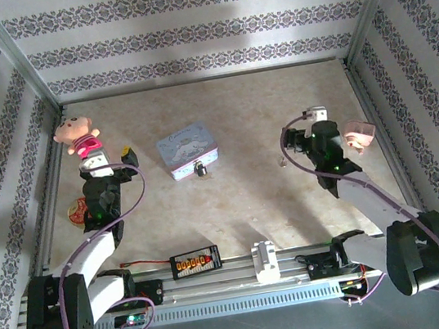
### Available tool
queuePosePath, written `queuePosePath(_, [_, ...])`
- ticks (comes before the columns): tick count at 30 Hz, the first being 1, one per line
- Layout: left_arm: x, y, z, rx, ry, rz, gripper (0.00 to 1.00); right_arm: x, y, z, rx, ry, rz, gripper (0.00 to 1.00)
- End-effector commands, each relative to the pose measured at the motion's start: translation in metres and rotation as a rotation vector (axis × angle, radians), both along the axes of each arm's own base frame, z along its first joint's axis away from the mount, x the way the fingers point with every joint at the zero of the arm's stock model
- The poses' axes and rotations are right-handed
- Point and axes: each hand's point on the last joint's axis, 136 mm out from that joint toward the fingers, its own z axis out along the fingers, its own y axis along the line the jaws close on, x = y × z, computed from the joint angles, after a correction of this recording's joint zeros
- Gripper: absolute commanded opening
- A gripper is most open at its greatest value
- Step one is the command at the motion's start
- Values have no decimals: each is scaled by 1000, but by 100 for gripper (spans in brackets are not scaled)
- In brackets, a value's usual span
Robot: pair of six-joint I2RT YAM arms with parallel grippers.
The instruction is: Unlock a padlock with a key
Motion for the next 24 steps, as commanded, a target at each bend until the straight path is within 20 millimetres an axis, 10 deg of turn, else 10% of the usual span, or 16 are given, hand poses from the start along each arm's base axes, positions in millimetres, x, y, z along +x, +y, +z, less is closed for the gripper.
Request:
queuePosePath(1, [3, -13, 6, -118, 8, -54, 99, -22, 0, -38, 61, 261, -73, 75])
queuePosePath(24, [28, -31, -24, -313, 168, -112, 99, -25, 32, -115, 82, 680, -294, 49])
